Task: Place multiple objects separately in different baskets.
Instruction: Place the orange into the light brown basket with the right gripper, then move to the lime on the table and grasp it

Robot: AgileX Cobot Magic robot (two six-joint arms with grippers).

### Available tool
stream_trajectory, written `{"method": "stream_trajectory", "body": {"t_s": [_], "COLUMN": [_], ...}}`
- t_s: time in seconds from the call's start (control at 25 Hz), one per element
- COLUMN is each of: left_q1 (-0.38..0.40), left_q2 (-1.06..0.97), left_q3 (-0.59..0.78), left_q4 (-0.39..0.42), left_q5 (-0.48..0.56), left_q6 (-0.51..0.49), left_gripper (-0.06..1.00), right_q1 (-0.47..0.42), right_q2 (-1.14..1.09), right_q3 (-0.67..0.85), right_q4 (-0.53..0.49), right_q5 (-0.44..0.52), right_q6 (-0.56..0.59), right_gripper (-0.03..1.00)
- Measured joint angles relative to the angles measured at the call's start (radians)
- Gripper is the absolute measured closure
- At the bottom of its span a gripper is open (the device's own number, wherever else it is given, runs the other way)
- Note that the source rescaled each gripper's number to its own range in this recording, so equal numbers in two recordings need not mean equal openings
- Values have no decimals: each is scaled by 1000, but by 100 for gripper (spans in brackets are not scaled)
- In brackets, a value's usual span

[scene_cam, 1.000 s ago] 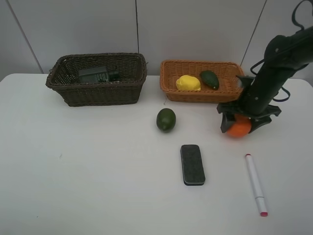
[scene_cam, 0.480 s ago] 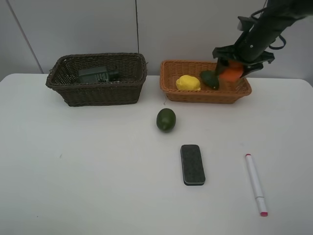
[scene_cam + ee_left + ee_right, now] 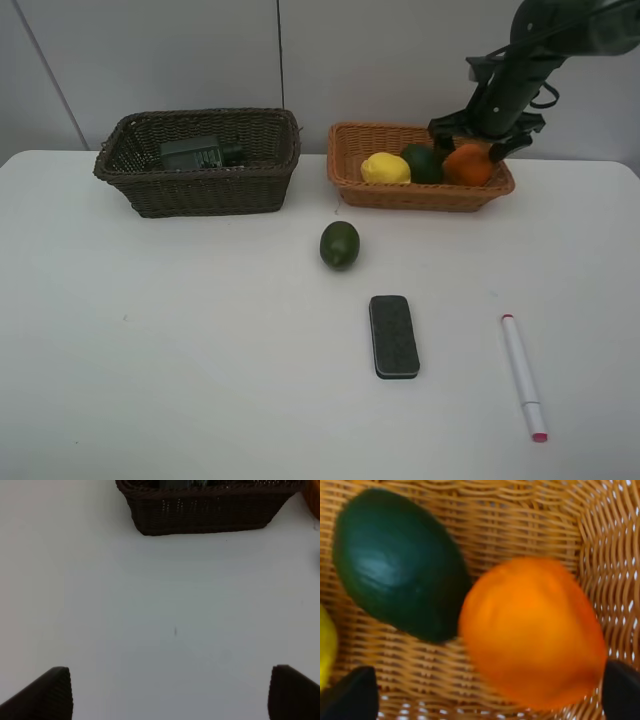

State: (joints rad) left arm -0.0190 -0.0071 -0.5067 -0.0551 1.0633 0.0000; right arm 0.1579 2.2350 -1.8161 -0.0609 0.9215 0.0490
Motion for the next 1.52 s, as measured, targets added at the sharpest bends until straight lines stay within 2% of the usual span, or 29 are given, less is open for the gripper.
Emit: {"method": "stream_trajectory", "body": {"t_s": [0.2,0.32,0.52,0.92,1.04,1.52], "left_q1": [0,0,0,0,0,0], "left_q2": [0,0,0,0,0,0], "left_q3": [0,0,0,0,0,0], "left_q4": [0,0,0,0,0,0], "left_q5": [0,0,0,0,0,0], "left_q6": [0,0,0,0,0,0], "left_gripper": [-5,-5,-5,-5,-5,-5], "right_q1": [4,45,170,477,512,512], "right_q2": [-50,-84,-98,-99,-75,17], "right_q3": [0,-5,3,13,13,13], "right_q4": [90,113,115,112,104,61], "right_q5": [172,277,293,296,298,298], "right_q6": [18,45,92,239,261,279], "right_gripper": [-3,-3,-3,-3,-3,-3]}}
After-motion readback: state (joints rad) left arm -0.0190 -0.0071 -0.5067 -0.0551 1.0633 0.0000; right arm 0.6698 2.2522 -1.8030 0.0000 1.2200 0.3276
